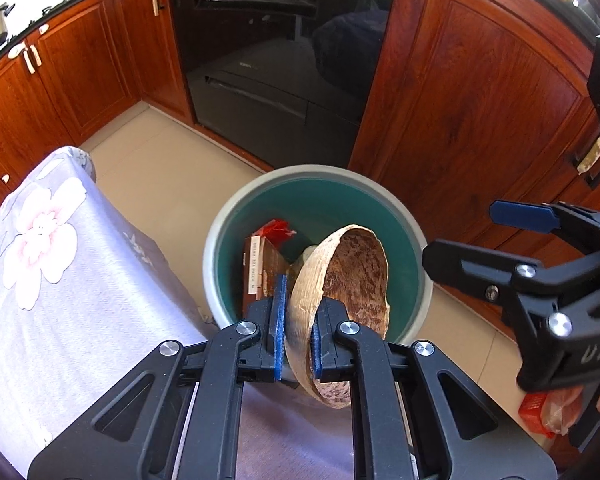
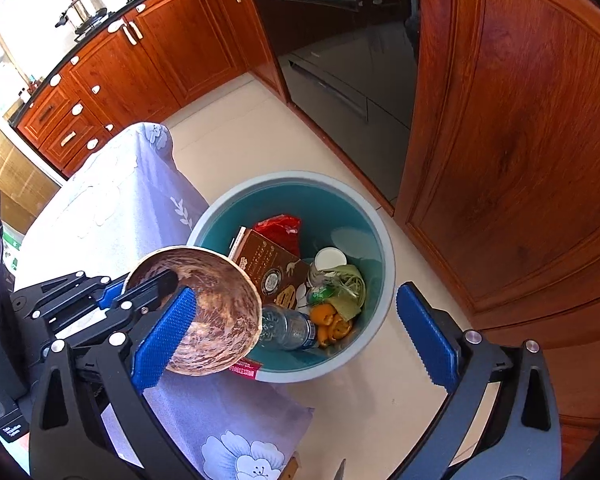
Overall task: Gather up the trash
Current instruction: 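Open both grippers to drop the bowl and peel into the bin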
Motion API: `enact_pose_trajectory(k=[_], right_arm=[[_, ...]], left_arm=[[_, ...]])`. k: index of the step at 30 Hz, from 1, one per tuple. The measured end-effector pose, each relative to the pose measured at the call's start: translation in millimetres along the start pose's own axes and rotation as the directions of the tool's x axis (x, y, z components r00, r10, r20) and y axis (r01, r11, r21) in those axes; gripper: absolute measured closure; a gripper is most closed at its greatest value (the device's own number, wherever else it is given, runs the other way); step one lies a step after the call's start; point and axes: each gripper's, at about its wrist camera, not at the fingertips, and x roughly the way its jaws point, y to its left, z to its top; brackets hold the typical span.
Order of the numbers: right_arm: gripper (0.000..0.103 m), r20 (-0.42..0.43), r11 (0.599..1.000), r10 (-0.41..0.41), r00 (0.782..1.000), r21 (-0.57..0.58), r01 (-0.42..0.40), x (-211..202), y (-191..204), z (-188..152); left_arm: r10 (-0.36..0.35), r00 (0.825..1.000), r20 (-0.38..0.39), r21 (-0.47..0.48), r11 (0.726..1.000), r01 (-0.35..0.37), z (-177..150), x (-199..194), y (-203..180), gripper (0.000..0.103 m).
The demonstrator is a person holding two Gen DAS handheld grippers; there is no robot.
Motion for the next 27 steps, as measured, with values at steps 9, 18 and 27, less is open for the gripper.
enact_pose_trajectory(k=[9,18,27], right_arm=[[0.007,-0.006,1.0,-0.01,1.0,0.005,0.01,2.8,-2.0,-0.7],[0.007,-0.019,1.0,-0.009,1.0,0.013,0.009,5.8,-1.3,-2.2],[0.007,0.016,0.998,-0.025,1.0,-0.054,0.026,-15.3,16.8,-8.4]], left_arm=[[0.021,0.999,-0.028,0.013,1.0,-0.021,8.1,12.4,-4.1,0.048],[0.079,0.997,0.026,-0.006,0.997,-0.079,4.3,-6.2,3.0,0.008],[0.125,0.989,0.08,-0.032,0.992,-0.122,-12.7,-46.9,10.1,0.004]])
